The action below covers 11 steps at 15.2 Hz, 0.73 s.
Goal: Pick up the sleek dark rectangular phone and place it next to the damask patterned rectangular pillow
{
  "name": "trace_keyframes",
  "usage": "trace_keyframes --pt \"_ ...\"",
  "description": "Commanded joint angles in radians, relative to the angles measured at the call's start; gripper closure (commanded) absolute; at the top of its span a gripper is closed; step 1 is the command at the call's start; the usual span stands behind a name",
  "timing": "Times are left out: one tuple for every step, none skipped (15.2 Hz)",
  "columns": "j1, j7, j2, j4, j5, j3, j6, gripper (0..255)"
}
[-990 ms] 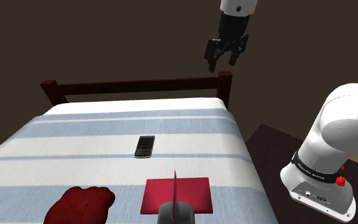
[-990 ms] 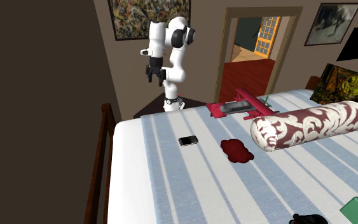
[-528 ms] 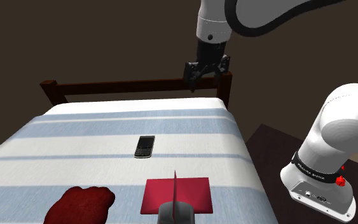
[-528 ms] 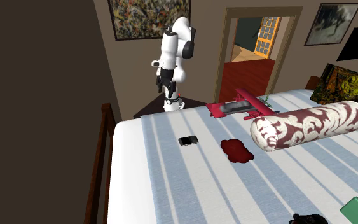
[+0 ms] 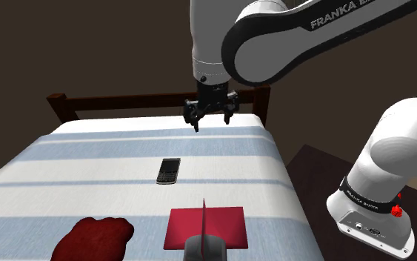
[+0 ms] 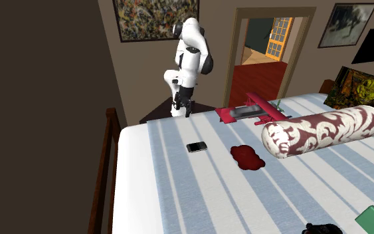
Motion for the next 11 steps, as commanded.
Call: trace_keyframes --pt "-0.027 0.1 0.079 0.032 -0.037 0.068 0.037 0" --pt "-0.044 0.151 0.121 0.054 -0.064 0.101 0.049 0" --pt "-0.061 0.204 0.167 0.077 -0.097 0.135 0.06 0" --pt "-0.078 0.26 0.215 0.103 -0.135 0.168 0.068 0" --pt "-0.093 0.32 0.268 0.13 -0.181 0.199 0.074 0" --pt "-0.105 0.384 0.324 0.16 -0.233 0.227 0.076 0" --pt "-0.112 0.451 0.385 0.192 -0.291 0.251 0.074 0" --pt "-0.111 0.518 0.448 0.226 -0.353 0.267 0.067 0" --pt "-0.099 0.584 0.513 0.262 -0.416 0.273 0.056 0" --pt "-0.078 0.645 0.576 0.3 -0.475 0.27 0.042 0" --pt "-0.049 0.7 0.636 0.34 -0.528 0.26 0.027 0"
